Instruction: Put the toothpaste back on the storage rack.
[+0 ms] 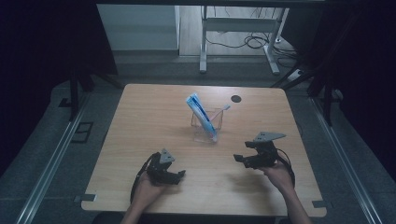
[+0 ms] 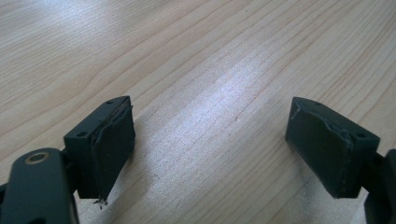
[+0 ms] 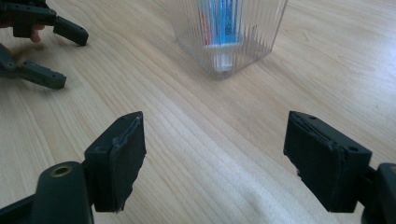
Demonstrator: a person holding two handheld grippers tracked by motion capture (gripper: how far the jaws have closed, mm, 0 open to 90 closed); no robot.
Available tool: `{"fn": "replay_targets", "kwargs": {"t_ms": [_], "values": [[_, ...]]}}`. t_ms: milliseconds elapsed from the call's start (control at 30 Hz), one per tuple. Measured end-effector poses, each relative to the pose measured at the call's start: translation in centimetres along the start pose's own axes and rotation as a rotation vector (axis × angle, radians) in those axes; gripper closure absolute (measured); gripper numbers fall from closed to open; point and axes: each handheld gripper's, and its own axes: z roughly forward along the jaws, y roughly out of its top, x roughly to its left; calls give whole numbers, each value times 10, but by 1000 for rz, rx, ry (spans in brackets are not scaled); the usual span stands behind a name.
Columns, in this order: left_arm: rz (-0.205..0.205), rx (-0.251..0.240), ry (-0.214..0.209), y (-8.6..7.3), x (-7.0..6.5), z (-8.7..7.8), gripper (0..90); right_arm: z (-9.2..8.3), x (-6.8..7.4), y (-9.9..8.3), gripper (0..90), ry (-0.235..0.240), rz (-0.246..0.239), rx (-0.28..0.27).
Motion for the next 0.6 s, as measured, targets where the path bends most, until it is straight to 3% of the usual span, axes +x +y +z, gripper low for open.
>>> {"fn": "replay_targets", "kwargs": {"t_ms": [600], "values": [[-3,0,0,0,0,0,159,-10,7,-43,191,-29,19,29]]}}
